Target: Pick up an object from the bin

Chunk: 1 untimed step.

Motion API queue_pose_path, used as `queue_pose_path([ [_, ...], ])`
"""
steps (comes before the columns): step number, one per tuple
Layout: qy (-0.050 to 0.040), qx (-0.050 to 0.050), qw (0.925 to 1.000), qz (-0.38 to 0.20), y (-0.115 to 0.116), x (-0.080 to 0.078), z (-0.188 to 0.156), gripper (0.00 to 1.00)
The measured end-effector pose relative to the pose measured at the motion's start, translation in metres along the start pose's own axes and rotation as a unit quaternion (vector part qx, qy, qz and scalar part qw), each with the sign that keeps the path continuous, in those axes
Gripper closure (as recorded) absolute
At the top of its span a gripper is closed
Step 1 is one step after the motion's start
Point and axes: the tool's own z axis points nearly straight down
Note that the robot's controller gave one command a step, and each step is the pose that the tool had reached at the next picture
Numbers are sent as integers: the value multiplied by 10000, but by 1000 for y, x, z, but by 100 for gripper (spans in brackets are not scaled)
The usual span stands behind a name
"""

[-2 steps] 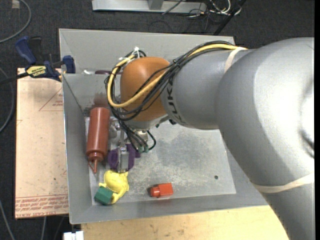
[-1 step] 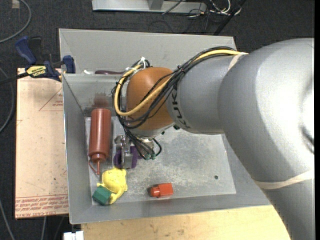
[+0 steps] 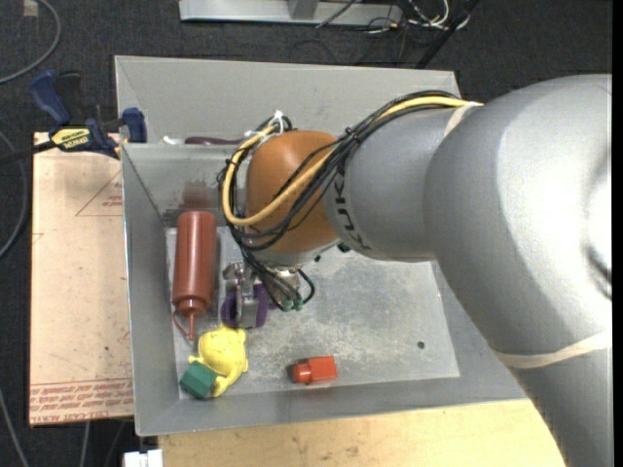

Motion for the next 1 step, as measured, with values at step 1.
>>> queue_pose_path([
  [1, -32, -8, 10000, 21, 1, 5, -146, 100],
])
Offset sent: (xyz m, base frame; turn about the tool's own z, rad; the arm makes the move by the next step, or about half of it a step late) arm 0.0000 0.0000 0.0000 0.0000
